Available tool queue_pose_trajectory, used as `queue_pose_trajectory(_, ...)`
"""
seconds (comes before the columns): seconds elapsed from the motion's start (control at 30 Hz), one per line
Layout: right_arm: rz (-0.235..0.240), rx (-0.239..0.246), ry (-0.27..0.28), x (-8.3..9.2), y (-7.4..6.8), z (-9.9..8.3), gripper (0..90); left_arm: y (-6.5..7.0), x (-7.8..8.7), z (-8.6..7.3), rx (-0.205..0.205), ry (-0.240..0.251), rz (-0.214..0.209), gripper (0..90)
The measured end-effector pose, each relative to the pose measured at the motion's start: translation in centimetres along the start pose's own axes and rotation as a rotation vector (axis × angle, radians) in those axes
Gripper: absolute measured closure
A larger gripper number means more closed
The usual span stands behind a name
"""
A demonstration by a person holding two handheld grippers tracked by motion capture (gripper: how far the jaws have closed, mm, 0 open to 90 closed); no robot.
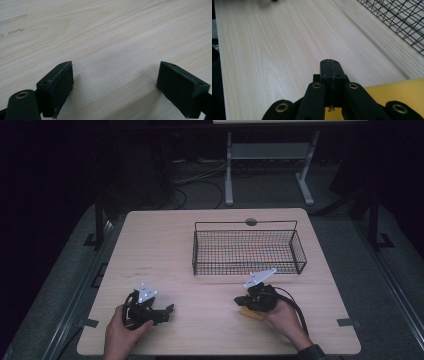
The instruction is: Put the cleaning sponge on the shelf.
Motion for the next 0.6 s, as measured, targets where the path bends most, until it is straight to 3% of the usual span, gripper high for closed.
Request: queue_pose_trajectory(0.6, -0.005, -0.006, -0.023, 0.6, 0.0, -1.2, 89.9, 0.0, 0.0, 0.0, 0.000, 0.000, 0.000, 13.0)
Point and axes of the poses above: each handheld gripper's, and its own axes: x roughly backward along the jaws, z roughly out of its top, y roughly to its right, the point moved 2 cm from there along -x, roughly forward along the jaws, and after that the axes turned 4 degrees about -z, right-handed, at the moved point
